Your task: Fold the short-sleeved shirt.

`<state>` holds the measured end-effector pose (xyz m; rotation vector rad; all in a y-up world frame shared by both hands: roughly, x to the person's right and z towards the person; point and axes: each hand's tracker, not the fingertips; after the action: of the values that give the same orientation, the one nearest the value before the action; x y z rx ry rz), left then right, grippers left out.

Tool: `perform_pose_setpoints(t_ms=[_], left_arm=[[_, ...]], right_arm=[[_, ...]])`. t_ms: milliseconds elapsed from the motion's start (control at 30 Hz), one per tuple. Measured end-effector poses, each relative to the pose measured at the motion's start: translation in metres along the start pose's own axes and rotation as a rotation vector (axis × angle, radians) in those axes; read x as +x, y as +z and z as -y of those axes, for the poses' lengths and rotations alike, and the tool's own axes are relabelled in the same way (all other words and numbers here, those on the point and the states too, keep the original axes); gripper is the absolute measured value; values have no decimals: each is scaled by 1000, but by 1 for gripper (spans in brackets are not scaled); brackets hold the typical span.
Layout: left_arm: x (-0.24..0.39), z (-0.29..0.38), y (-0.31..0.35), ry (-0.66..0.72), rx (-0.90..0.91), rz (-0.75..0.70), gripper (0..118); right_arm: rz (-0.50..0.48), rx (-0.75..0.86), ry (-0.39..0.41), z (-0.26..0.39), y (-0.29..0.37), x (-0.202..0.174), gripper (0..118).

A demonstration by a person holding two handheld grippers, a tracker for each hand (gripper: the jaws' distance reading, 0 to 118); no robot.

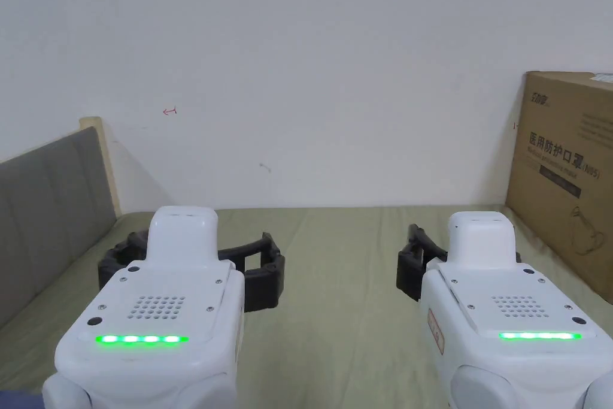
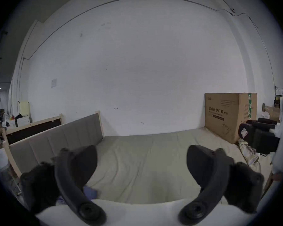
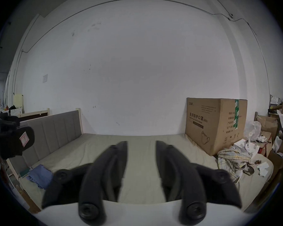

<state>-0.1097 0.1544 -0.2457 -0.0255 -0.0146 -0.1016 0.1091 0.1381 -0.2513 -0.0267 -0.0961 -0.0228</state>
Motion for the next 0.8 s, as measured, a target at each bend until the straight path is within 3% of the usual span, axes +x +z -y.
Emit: perform_pose_setpoints(t_ms=[33,67,300,800], left_arm=[[1,-1,2,1,8,-5,112],[1,-1,2,3,11,-1,112],[-1,-1,1,82,-63,49,113],[16,1,3,-12,-90,-2,112]], right_arm=[[-1,5,1,0,0,0,82],[-23,10,3,0,1,0,86],[-1,11,15,2,4,1,88],[17,-16,30,6,-1,3,89]])
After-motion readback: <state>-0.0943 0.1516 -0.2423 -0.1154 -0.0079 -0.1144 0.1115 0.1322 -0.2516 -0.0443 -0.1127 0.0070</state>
